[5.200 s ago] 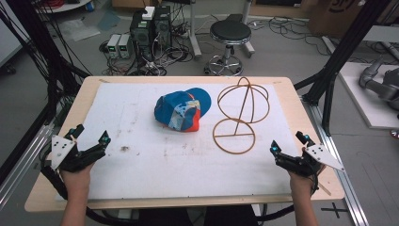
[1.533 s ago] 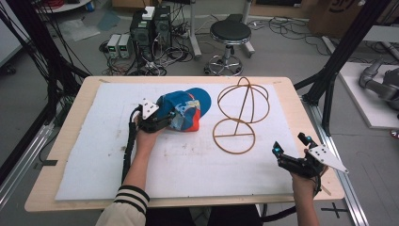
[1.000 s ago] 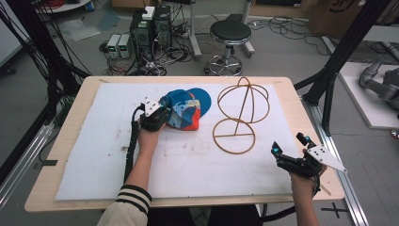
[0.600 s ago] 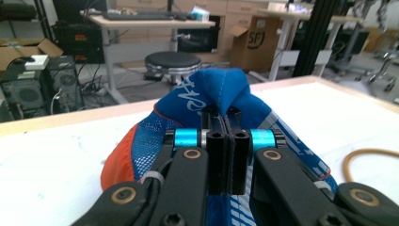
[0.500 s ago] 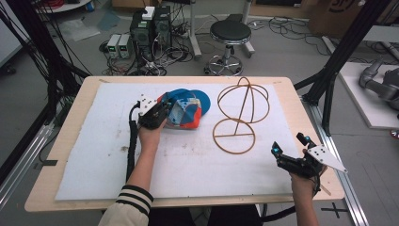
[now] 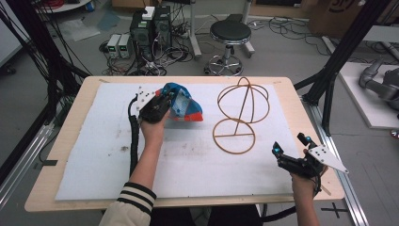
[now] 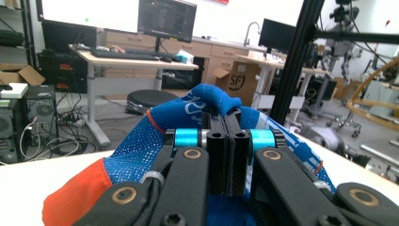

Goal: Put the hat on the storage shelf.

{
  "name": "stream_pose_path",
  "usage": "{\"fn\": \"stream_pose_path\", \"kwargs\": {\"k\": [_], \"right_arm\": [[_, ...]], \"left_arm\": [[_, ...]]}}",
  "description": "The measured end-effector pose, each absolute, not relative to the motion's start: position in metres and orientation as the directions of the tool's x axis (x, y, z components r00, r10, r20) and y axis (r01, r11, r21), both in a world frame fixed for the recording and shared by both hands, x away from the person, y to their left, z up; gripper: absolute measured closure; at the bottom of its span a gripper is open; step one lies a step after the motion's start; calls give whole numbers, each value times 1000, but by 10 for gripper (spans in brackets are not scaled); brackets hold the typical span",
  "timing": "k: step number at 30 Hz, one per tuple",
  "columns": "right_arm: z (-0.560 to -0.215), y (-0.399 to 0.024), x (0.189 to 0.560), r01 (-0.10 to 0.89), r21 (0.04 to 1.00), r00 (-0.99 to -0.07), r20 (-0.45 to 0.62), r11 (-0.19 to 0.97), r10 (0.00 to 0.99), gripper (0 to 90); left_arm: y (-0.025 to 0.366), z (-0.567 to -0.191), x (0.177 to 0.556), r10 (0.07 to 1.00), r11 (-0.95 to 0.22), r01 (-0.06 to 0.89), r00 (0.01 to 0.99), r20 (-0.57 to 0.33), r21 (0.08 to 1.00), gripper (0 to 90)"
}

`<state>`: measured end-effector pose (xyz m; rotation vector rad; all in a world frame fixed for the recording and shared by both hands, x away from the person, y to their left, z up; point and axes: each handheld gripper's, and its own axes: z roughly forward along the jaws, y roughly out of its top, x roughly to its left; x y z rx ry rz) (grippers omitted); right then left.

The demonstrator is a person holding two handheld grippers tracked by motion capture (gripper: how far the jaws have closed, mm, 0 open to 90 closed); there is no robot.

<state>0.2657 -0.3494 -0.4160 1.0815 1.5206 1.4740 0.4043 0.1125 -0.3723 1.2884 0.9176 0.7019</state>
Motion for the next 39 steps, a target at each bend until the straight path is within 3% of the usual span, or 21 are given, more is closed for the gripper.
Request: {"fn": "stream_pose_path", "kwargs": {"k": [12,39], "right_arm": [[-416,-350,266,71,997,-365,43,-18,930,17],[-414,-354,264,61,997,-361,56,-36,931,17]], "left_arm": [[108,-344,404,866,219,17,456,-203,975,891],[53,-247,412,875,209,-111,466,-135,972,891]]}}
